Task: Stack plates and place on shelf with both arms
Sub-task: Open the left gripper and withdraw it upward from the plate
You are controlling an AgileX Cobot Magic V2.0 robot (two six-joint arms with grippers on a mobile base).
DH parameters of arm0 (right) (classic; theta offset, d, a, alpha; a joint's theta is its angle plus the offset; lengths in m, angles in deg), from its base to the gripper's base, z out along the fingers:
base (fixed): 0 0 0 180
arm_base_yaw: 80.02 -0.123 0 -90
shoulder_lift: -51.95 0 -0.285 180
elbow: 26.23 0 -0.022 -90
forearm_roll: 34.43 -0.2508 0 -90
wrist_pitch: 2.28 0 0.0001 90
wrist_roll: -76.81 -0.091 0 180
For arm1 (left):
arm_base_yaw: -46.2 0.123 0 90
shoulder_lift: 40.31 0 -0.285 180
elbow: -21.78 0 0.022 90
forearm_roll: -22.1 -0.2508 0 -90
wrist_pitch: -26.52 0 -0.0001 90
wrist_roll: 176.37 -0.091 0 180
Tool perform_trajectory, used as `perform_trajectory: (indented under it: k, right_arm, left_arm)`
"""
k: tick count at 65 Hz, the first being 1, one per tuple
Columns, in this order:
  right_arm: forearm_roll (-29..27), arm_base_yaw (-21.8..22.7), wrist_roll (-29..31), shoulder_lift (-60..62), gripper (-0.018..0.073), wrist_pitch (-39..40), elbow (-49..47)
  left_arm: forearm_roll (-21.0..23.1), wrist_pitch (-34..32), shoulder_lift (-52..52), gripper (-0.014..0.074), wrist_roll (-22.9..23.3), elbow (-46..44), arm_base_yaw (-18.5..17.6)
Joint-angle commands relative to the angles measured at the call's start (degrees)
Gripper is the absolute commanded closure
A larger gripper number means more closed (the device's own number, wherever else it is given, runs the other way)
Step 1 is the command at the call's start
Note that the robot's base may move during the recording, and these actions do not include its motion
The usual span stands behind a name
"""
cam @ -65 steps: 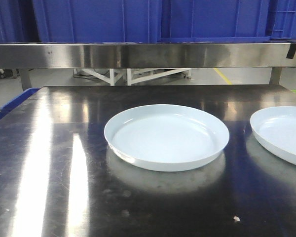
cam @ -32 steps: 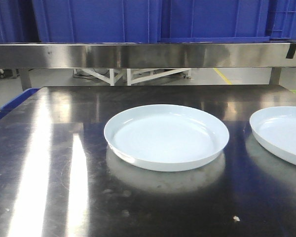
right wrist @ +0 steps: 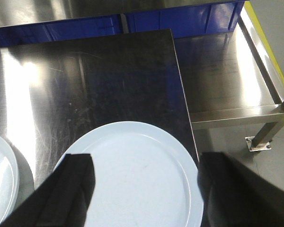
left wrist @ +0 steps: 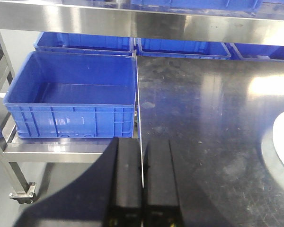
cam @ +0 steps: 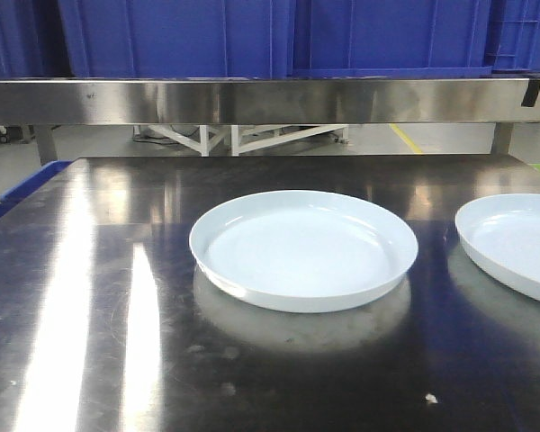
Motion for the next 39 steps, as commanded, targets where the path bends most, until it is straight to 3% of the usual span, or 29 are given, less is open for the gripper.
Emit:
perform_trajectory:
  k: [1, 6, 10, 13, 18, 21, 30, 36, 39]
  right_arm:
    - [0.22, 0.28, 0.32, 0.39, 0.0003, 4.08, -2.05]
    - [0.22, 0.28, 0.32, 0.39, 0.0050, 3.94, -2.05]
    - [0.22, 0.28, 0.32, 0.39, 0.0155, 3.88, -2.05]
    - [0.22, 0.28, 0.32, 0.39, 0.0272, 3.61, -2.05]
    - [0.15, 0.28, 0.32, 0.39, 0.0560, 1.40, -2.05]
    - [0.15, 0.28, 0.32, 0.39, 0.0494, 0.45, -2.05]
    - [0.15, 0.28, 0.32, 0.39, 0.0539, -0.39, -2.05]
    - [0.15, 0.28, 0.32, 0.26, 0.0516, -0.35, -2.05]
    - [0.15, 0.28, 0.32, 0.06, 0.0463, -0.66, -2.05]
  left_arm:
    - [-0.57, -4.77, -0.24, 0.0510, 0.47, -1.63, 0.10]
    - [-0.57, -4.77, -0.24, 0.0510, 0.47, -1.63, 0.10]
    - [-0.57, -4.77, -0.24, 0.0510, 0.47, -1.63, 0.10]
    - [-0.57, -4.77, -0.24, 0.0510, 0.47, -1.63, 0.10]
    - [-0.57, -4.77, -0.24, 0.0510, 0.47, -1.63, 0.10]
    - [-0.57, -4.77, -0.24, 0.0510, 0.47, -1.63, 0.10]
    - [-0.57, -4.77, -0.24, 0.0510, 0.47, -1.63, 0.10]
    - [-0.57, -4.77, -0.24, 0.0510, 0.47, -1.63, 0.10]
    - [-0.57, -4.77, -0.24, 0.0512, 0.47, -1.63, 0.10]
